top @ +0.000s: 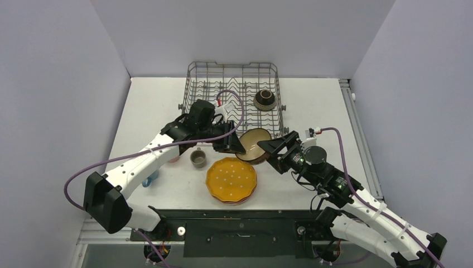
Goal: Load the mixed dishes into the dish rack
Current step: Pick up the bowl from the center of the board.
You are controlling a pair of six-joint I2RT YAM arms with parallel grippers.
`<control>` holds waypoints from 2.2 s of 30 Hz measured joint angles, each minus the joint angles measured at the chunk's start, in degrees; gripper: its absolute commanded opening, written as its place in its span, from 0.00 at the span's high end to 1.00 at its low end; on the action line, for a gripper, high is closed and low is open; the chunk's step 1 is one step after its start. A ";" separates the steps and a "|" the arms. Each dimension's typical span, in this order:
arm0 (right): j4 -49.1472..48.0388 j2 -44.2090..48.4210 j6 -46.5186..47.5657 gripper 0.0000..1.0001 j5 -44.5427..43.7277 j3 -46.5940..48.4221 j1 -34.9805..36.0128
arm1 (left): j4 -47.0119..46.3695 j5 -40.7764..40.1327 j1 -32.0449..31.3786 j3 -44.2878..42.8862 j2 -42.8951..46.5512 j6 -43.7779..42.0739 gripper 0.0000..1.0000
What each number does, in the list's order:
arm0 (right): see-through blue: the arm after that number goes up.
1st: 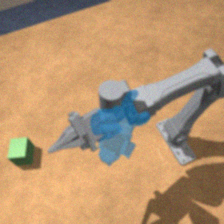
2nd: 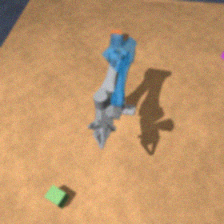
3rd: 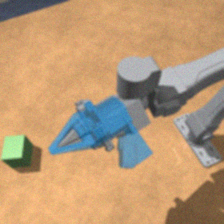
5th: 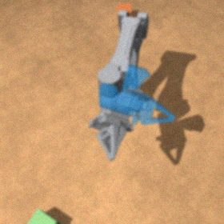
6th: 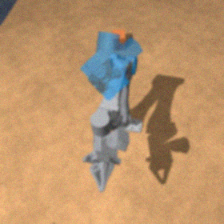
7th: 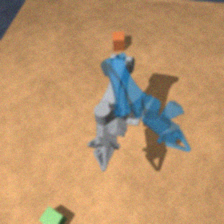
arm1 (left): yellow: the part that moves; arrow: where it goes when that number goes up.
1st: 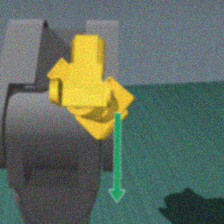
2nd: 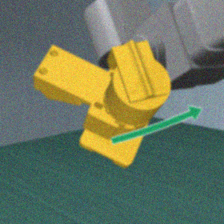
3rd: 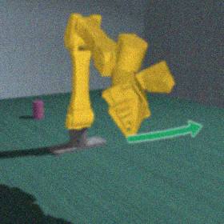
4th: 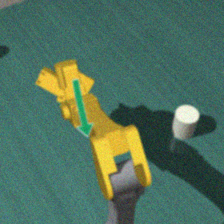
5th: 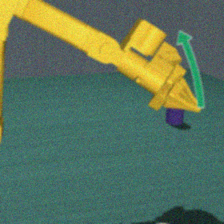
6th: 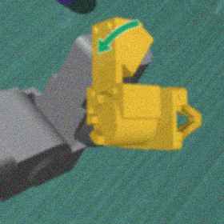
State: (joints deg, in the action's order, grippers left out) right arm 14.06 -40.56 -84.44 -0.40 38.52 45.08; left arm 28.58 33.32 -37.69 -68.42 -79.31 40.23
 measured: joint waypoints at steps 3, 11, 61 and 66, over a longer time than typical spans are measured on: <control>0.33 -0.22 -0.55 1.00 0.00 0.07 -0.02 | 1.38 0.22 0.02 -0.92 -0.79 -0.42 1.00; 1.07 -0.09 -1.40 1.00 0.57 0.68 -0.04 | 3.50 1.31 0.31 -2.93 -1.66 -1.07 1.00; 13.29 -3.50 3.89 0.48 6.84 9.94 0.39 | 6.75 5.14 0.57 -5.03 -3.37 -3.52 1.00; 14.78 -4.42 4.74 0.46 6.82 11.39 0.76 | 6.80 5.11 0.57 -5.73 -3.78 -4.37 1.00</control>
State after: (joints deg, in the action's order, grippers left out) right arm 28.84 -44.97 -79.70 6.42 49.91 45.84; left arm 35.38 38.44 -37.12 -74.15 -83.09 35.86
